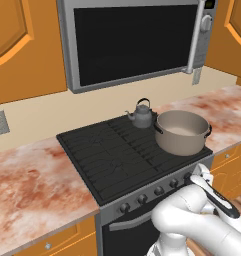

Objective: Pick the kettle from the cabinet and place it on a stove burner. Then pick the pot from the counter and place it on another stove burner. Finally, turn both burners on.

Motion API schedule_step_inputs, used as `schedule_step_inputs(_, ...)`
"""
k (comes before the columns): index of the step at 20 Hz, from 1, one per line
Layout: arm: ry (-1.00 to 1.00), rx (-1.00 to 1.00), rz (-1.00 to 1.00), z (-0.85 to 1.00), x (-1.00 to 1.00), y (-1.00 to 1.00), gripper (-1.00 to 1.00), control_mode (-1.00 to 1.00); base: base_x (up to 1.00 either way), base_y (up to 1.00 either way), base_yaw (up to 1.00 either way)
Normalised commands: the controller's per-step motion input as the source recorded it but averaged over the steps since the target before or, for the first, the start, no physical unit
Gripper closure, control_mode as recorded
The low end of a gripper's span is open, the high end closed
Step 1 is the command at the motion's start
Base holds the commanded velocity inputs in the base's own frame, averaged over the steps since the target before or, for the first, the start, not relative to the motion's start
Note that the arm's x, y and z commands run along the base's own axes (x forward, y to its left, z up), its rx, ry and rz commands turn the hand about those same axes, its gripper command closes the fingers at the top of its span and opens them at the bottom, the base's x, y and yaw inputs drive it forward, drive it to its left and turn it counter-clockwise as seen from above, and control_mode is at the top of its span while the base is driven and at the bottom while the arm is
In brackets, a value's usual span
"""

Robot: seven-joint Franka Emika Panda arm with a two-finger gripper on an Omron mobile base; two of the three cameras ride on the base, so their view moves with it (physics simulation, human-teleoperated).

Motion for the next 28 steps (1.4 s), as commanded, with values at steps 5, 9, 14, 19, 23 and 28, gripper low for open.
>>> schedule_step_inputs(5,-0.04,-0.33,0.02,0.00,-0.15,0.00,1.00,-1.00,0.00,0.00,0.00)
schedule_step_inputs(9,0.02,-0.06,0.00,0.00,-0.05,0.03,1.00,-1.00,0.00,0.00,0.00)
schedule_step_inputs(14,0.01,0.00,0.00,0.00,0.00,0.00,-1.00,-1.00,0.00,0.00,0.00)
schedule_step_inputs(19,-0.01,0.02,0.00,0.00,-0.02,-0.05,-1.00,-1.00,0.00,0.00,0.00)
schedule_step_inputs(23,-0.02,0.06,0.00,0.00,-0.08,-0.20,-1.00,-1.00,0.00,0.00,0.00)
schedule_step_inputs(28,-0.02,0.05,0.00,0.00,-0.10,-0.24,-1.00,-1.00,0.00,0.00,0.00)
